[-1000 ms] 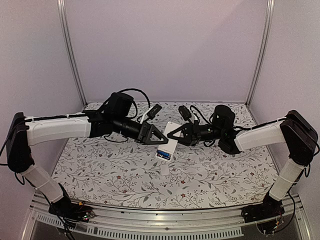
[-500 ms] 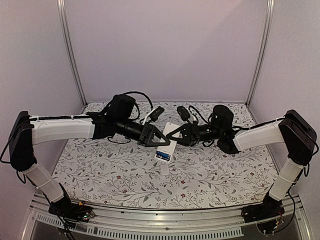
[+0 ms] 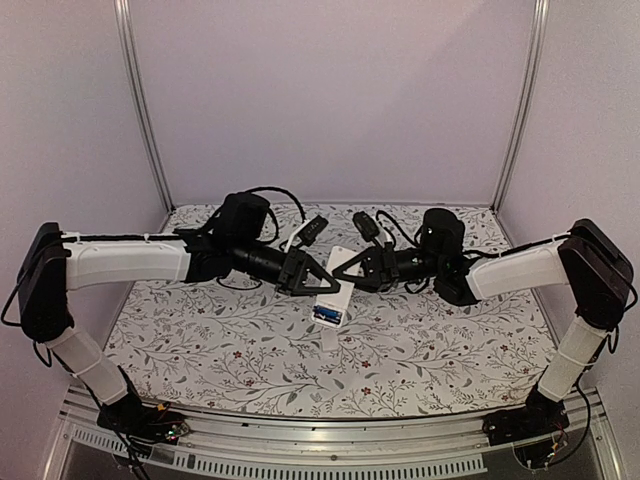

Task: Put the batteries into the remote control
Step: Pass from the right arm to the left, then load the battery into the battery compartment.

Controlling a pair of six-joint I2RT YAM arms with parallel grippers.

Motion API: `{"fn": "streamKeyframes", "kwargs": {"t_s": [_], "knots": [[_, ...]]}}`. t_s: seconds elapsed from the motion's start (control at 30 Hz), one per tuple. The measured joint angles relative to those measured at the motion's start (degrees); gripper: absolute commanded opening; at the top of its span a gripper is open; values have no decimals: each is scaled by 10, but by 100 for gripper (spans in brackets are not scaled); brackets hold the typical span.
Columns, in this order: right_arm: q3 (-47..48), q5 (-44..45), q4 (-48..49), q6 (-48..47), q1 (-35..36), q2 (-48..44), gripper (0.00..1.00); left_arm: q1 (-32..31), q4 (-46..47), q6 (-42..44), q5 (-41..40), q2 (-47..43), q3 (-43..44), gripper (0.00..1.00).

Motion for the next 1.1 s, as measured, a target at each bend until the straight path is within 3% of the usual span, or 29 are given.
{"fn": "streamKeyframes", "kwargs": {"t_s": [0.3,0.4,0.47,0.5,0.73,1.1], "knots": [[0,26,-55,4,-24,-2,56,3,23,-17,0,2,-23,0],[0,34,-90,-14,-30,-14,74,7,39,-29,0,2,-29,0],[0,42,-120,-31,-35,-27,96,11,52,-38,0,2,-32,0],[0,46,-135,-38,-38,-34,99,14,60,-45,0,2,-35,0],[-10,55,-195,-84,-35,-79,99,29,108,-78,-8,2,-49,0],[3,94,-302,-144,32,-86,99,37,155,-115,-38,2,-62,0]]}}
